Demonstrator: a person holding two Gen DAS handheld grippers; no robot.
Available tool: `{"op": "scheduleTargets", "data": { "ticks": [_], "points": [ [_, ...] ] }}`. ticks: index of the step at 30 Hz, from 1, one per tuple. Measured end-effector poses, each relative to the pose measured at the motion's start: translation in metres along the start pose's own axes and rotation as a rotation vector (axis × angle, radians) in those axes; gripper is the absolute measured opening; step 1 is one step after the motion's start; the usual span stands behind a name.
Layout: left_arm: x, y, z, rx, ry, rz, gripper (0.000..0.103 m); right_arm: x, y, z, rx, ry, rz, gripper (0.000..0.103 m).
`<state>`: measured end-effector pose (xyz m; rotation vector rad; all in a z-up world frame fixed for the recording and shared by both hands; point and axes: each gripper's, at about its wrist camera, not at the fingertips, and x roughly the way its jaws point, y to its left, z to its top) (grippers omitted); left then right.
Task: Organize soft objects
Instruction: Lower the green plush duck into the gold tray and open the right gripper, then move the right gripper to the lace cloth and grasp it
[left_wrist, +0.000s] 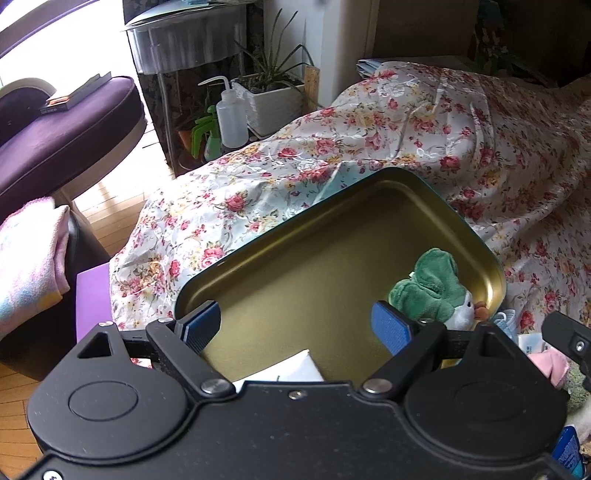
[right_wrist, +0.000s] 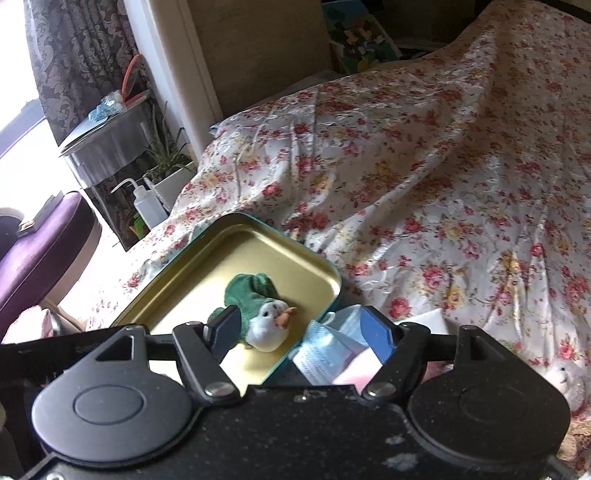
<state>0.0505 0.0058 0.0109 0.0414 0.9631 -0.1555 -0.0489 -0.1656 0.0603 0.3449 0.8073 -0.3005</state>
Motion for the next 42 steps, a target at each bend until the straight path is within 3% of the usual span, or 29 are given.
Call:
{"op": "scheduleTargets", "data": {
  "ticks": [19,34,42],
  "points": [
    [-0.001,-0.043,-0.017,0.139,-0.009,-0.029,0.086,-0.043,-0.124,-0.044,0.101,-0.06,-0.227,0.079],
    [-0.002,-0.101,-0.05,0.347,-0.014,-0.113,0.088,-0.062,-0.204,-0.065,0.279,0.004,-0.327,0.08],
    [-0.004,-0.121,-0.062,0.418,-0.012,-0.152,0.089,-0.049,-0.226,-0.078,0.354,0.124,-0.365,0.08]
  ]
}}
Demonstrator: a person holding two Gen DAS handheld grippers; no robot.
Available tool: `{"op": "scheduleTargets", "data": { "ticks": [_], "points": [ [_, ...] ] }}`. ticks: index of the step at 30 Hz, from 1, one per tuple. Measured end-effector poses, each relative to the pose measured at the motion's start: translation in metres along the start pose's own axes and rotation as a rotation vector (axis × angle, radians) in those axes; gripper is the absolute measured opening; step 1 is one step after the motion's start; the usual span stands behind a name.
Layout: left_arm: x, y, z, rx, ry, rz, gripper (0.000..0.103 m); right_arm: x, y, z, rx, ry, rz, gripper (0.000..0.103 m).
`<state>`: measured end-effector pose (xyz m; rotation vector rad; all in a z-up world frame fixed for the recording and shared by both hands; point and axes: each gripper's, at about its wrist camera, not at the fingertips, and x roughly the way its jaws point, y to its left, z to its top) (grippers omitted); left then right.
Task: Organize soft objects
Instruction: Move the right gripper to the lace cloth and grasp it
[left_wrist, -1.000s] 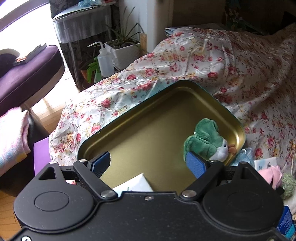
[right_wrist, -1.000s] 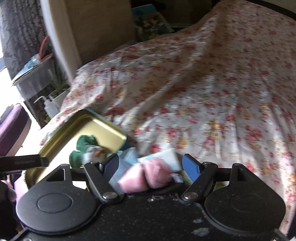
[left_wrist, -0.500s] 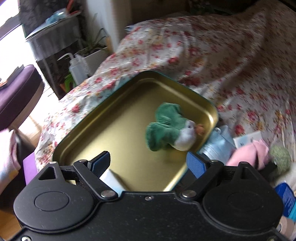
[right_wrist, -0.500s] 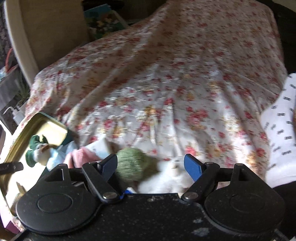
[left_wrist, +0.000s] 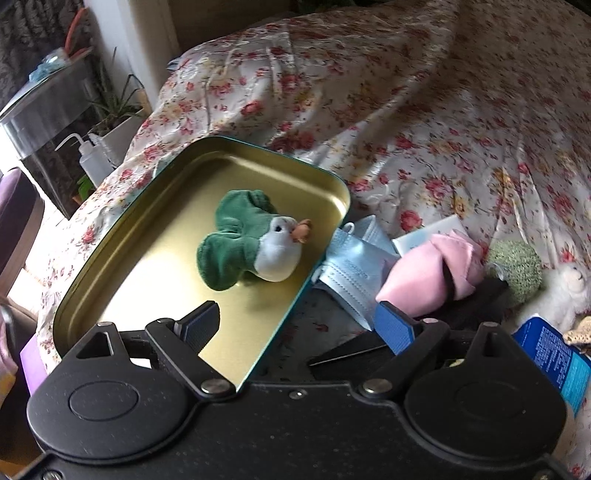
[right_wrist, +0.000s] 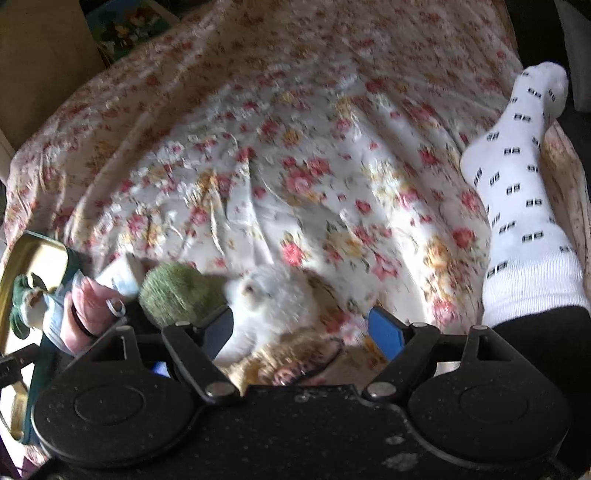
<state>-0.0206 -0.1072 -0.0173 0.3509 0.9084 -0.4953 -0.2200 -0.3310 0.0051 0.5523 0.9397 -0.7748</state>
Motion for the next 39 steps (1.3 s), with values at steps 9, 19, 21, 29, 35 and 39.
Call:
{"op": "scheduleTargets", "data": {
  "ticks": [9,19,21,29,35,39],
  "points": [
    [0.003,0.0,-0.002,0.008,0.013,0.002,0.089,0.016,0.009,-0.011,-0.037,0.125,0.116,0.08],
    [0.0,0.007,-0.002,-0.008,0.008,0.0,0.089,0.026,0.019,-0.015,-0.014,0.136,0.11,0.079],
    [0.001,0.008,-0.002,-0.013,0.012,-0.005,0.089,0.029,0.018,-0.014,-0.008,0.134,0.105,0.079],
    [0.002,0.009,-0.004,-0.018,0.009,-0.016,0.089,0.027,0.015,-0.015,0.005,0.074,0.087,0.051],
    [0.001,-0.001,-0.008,0.02,0.004,-0.034,0.089,0.025,0.002,-0.01,0.063,0.06,0.116,0.043],
    [-0.004,-0.007,-0.01,0.047,-0.003,-0.063,0.089,0.021,0.002,-0.009,0.061,0.036,0.12,0.042]
  ]
}}
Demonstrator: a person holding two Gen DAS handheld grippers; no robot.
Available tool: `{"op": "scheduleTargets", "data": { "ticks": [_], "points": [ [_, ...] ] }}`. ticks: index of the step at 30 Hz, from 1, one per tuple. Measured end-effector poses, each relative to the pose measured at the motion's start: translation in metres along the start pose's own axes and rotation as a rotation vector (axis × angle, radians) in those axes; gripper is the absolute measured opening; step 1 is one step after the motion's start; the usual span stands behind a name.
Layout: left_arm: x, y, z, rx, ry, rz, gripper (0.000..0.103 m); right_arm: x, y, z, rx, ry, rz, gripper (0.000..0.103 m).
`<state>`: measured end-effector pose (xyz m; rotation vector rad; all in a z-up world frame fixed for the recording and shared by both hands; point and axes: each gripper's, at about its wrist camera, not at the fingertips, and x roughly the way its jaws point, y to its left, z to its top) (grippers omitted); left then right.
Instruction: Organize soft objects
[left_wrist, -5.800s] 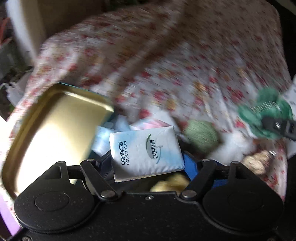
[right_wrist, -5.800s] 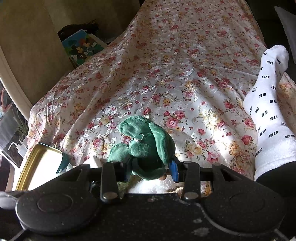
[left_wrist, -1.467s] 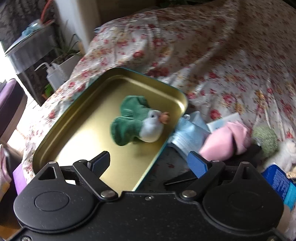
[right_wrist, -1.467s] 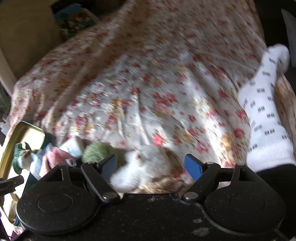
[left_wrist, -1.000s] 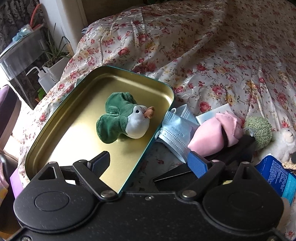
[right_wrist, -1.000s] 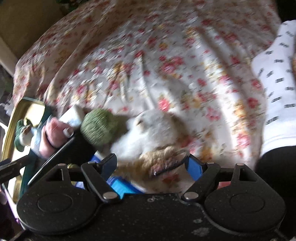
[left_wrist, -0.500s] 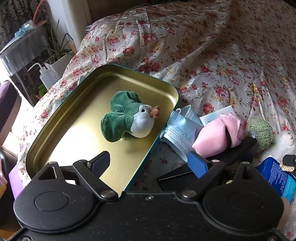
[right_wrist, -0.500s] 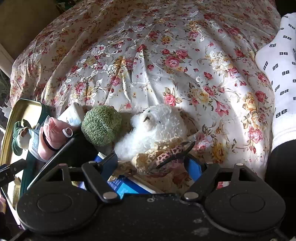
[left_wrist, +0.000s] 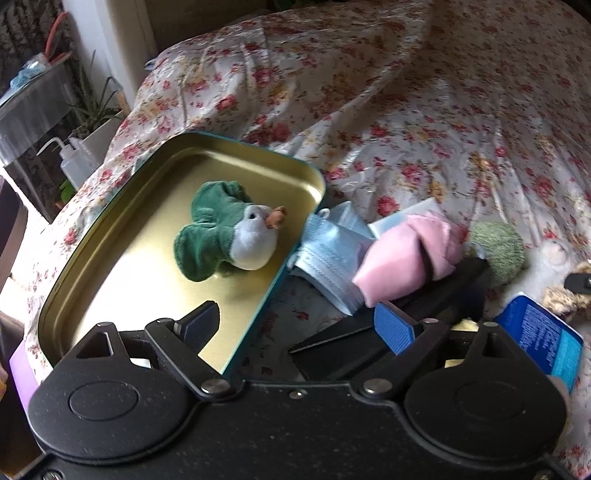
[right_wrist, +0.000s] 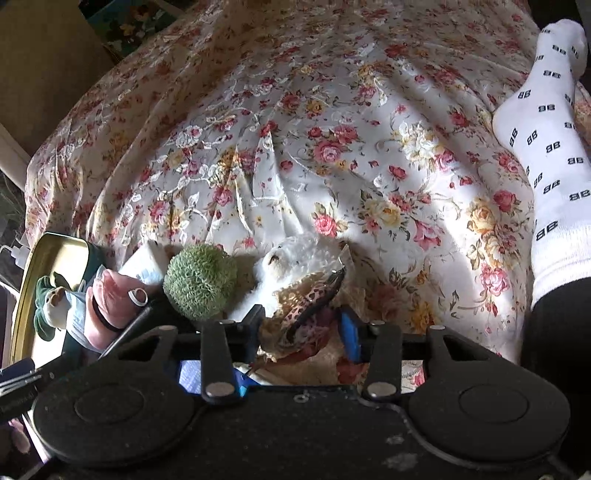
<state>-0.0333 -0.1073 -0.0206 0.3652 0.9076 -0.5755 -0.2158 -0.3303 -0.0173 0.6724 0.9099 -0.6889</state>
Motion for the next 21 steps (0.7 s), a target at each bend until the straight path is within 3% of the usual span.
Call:
{"op": "scheduleTargets", "data": {
  "ticks": [6,12,17,21],
  "points": [
    [-0.033,-0.023,-0.008,0.104,-0.086,-0.132,0.089,0.0,0.003,-0.001,-0.011,-0.015,-0.006,0.042],
    [-0.072,-0.062,-0.027,0.298,-0.213,-0.237,0.094,-0.006,0.002,-0.001,-0.013,-0.038,-0.009,0.042],
    [-0.07,-0.091,-0.047,0.451,-0.185,-0.273,0.094,-0.01,-0.001,-0.001,-0.009,-0.055,-0.015,0.042],
    [-0.053,-0.098,-0.057,0.497,-0.137,-0.238,0.093,-0.01,-0.002,-0.001,-0.006,-0.055,-0.009,0.042]
  ]
}}
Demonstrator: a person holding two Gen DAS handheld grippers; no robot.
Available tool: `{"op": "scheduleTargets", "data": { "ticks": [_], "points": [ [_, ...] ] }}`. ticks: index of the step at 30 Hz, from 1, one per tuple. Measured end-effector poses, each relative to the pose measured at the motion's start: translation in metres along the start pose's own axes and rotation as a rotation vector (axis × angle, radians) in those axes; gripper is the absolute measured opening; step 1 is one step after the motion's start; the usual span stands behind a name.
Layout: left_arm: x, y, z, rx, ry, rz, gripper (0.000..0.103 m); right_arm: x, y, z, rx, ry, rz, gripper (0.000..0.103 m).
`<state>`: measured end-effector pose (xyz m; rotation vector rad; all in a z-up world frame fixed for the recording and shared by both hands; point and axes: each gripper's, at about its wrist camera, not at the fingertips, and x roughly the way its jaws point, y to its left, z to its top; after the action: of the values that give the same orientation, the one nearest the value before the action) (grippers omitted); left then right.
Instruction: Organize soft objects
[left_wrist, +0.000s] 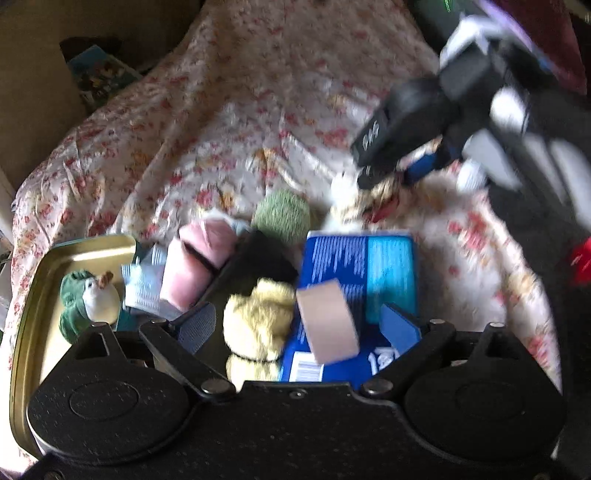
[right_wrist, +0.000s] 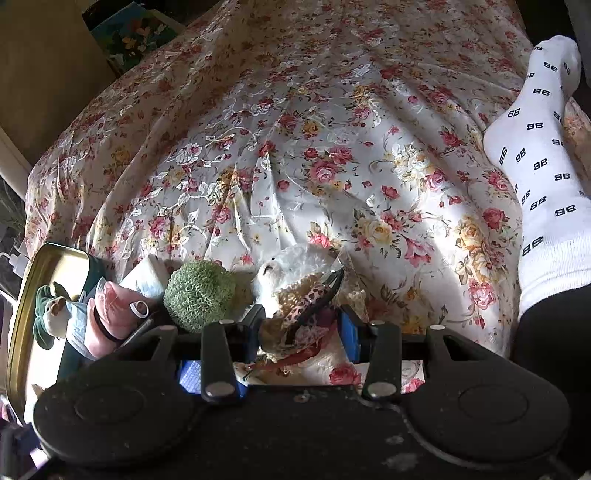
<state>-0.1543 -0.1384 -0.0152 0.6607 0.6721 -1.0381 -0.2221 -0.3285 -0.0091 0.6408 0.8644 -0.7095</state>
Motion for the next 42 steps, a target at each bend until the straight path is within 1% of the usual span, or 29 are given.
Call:
{"op": "scheduleTargets", "data": {
  "ticks": [2,3,7,11,17,20,28,31,34,36,39,42],
  "points": [
    [0.005,0.009,-0.002,-0.031,0.021,0.021,0.094,-0.001,0.0,0.0,-0.002,-0.003,0.004,0.042],
    [0.005,0.015,-0.006,-0.059,0.03,0.019,0.093,-0.001,0.001,-0.001,-0.002,-0.004,0.004,0.042],
    [0.014,0.053,-0.007,-0.216,0.08,0.027,0.093,-0.002,0.001,0.0,-0.002,-0.005,0.008,0.042],
    [0.018,0.078,-0.01,-0.315,0.102,0.067,0.093,0.0,0.002,-0.001,-0.007,-0.002,0.007,0.042],
    [0.022,0.09,-0.014,-0.4,0.119,0.084,0.093,0.002,0.003,-0.001,-0.006,-0.002,0.006,0.042],
    [0.019,0.096,-0.013,-0.443,0.103,0.086,0.093,0.002,0.002,-0.001,0.001,-0.006,0.008,0.042],
    [0.018,0.111,-0.002,-0.53,0.068,0.126,0.093,-0.005,-0.002,0.001,0.031,-0.037,0.021,0.042],
    [0.017,0.111,0.001,-0.534,0.053,0.123,0.093,-0.004,-0.004,0.001,0.039,-0.036,0.021,0.042],
    [0.015,0.1,0.003,-0.489,0.04,0.081,0.093,-0.005,-0.005,0.002,0.046,-0.04,0.024,0.042],
    [0.015,0.088,0.005,-0.434,0.033,0.069,0.093,-0.006,-0.006,0.002,0.049,-0.045,0.025,0.042],
    [0.018,0.068,0.008,-0.336,0.028,0.084,0.094,-0.006,-0.005,0.002,0.049,-0.046,0.025,0.042],
    [0.023,0.054,0.011,-0.284,0.034,0.067,0.094,-0.006,-0.004,0.001,0.046,-0.044,0.022,0.042]
  ]
}}
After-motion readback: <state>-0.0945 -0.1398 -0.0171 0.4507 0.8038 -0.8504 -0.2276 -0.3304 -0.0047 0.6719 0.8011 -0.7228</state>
